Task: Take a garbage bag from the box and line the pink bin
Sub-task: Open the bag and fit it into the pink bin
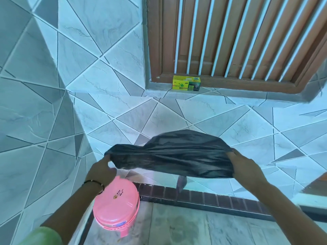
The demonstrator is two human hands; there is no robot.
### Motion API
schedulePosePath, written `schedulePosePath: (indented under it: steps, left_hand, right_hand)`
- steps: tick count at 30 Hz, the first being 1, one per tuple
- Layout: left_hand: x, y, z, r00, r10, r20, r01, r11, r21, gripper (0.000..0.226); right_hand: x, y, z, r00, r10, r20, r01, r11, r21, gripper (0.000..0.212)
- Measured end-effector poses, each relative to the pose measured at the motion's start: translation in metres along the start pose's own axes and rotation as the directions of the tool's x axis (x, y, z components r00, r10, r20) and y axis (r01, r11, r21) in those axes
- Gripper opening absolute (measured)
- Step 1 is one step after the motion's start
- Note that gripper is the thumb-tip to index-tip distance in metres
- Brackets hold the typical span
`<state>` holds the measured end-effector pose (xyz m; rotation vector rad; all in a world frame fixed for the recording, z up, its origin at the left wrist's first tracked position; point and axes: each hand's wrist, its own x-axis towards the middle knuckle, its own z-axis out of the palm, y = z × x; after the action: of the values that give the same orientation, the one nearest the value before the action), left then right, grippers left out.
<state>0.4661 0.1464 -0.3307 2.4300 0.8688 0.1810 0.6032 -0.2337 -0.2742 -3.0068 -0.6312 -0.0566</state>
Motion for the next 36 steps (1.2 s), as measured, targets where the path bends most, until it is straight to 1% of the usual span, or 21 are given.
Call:
schedulePosePath:
  steps: [2,3,4,5,8,10,12,13,14,16,17,19,21,23,25,28,30,31,33,34,36]
  left_hand:
    - [0.006,0.009,-0.003,0.996,-0.085,-0.006,0.071,0.867,-0.493,0.026]
    - [0.007,0.013,-0.005,0.993,-0.117,-0.016,0.081,0.770,-0.633,0.022]
    - [0.007,0.019,-0.007,0.989,-0.147,-0.017,0.090,0.686,-0.723,0.027]
    - [0.007,0.022,-0.008,0.986,-0.168,-0.025,0.088,0.631,-0.771,0.047]
    - [0.008,0.022,-0.010,0.975,-0.211,-0.070,0.077,0.617,-0.783,0.103]
    - [0.007,0.021,-0.009,0.978,-0.210,-0.017,0.134,0.680,-0.721,0.131]
    - [0.001,0.024,-0.003,0.961,-0.262,0.086,0.262,0.774,-0.576,0.140]
    - [-0.004,0.027,0.004,0.938,-0.299,0.176,0.346,0.776,-0.528,0.141]
    - [-0.010,0.029,0.014,0.897,-0.318,0.308,0.438,0.743,-0.507,0.141]
    - [-0.031,0.039,0.035,0.738,-0.291,0.609,0.639,0.589,-0.494,0.130]
    - [-0.038,0.043,0.045,0.646,-0.254,0.719,0.731,0.475,-0.490,0.116]
    - [-0.045,0.052,0.065,0.553,-0.159,0.818,0.828,0.216,-0.518,0.083]
    - [-0.042,0.056,0.076,0.572,-0.095,0.815,0.820,0.081,-0.566,0.071]
    - [-0.031,0.054,0.078,0.648,-0.082,0.757,0.759,0.001,-0.651,0.057]
    - [-0.016,0.047,0.072,0.740,-0.165,0.652,0.668,0.067,-0.741,0.039]
    - [-0.001,0.033,0.061,0.800,-0.331,0.501,0.579,0.207,-0.789,0.018]
    - [0.005,0.024,0.054,0.836,-0.395,0.381,0.530,0.399,-0.748,0.019]
    - [0.007,0.020,0.050,0.868,-0.394,0.302,0.483,0.531,-0.696,0.020]
    - [0.004,0.009,0.039,0.940,-0.317,0.127,0.339,0.826,-0.450,0.024]
    - [0.002,0.004,0.032,0.962,-0.269,0.054,0.272,0.911,-0.309,0.028]
    - [-0.001,-0.009,0.020,0.980,-0.201,0.010,0.198,0.960,-0.199,0.028]
  right_hand:
    - [0.004,-0.015,0.007,0.999,-0.012,-0.031,0.017,0.986,0.165,0.038]
    - [0.007,-0.023,0.010,0.999,-0.005,-0.048,0.017,0.970,0.244,0.031]
    - [0.010,-0.029,0.010,0.997,0.014,-0.070,0.008,0.949,0.314,0.023]
    - [0.013,-0.034,0.010,0.995,0.047,-0.087,-0.012,0.928,0.371,0.018]
    - [0.015,-0.045,0.003,0.977,0.184,-0.109,-0.098,0.838,0.537,0.019]
    - [0.016,-0.053,-0.004,0.964,0.240,-0.110,-0.114,0.754,0.647,0.015]
    - [0.018,-0.065,-0.008,0.966,0.252,-0.060,-0.116,0.625,0.772,0.019]
    - [0.017,-0.074,-0.010,0.971,0.238,-0.031,-0.110,0.556,0.824,0.022]
    - [0.017,-0.085,-0.011,0.977,0.212,-0.012,-0.095,0.490,0.867,0.024]
    - [0.013,-0.109,-0.012,0.991,0.129,0.026,-0.074,0.384,0.920,0.026]
    - [0.010,-0.121,-0.014,0.996,0.080,0.042,-0.068,0.365,0.928,0.026]
    - [0.001,-0.143,-0.018,0.997,-0.034,0.067,-0.049,0.380,0.924,0.025]
    - [-0.008,-0.153,-0.024,0.974,-0.192,0.119,-0.048,0.338,0.940,0.024]
    - [-0.016,-0.152,-0.030,0.922,-0.340,0.186,-0.089,0.282,0.955,0.024]
    - [-0.020,-0.143,-0.033,0.905,-0.343,0.253,-0.111,0.383,0.917,0.026]
    - [-0.015,-0.119,-0.027,0.963,-0.069,0.260,-0.121,0.752,0.649,0.039]
    - [-0.012,-0.101,-0.019,0.973,0.084,0.214,-0.170,0.891,0.422,0.049]
    - [-0.012,-0.092,-0.013,0.971,0.143,0.190,-0.199,0.925,0.324,0.050]
    - [-0.016,-0.075,-0.004,0.953,0.262,0.151,-0.286,0.944,0.162,0.046]
    - [-0.018,-0.068,0.000,0.935,0.324,0.142,-0.340,0.934,0.109,0.042]
    - [-0.023,-0.055,0.006,0.901,0.413,0.128,-0.423,0.904,0.058,0.036]
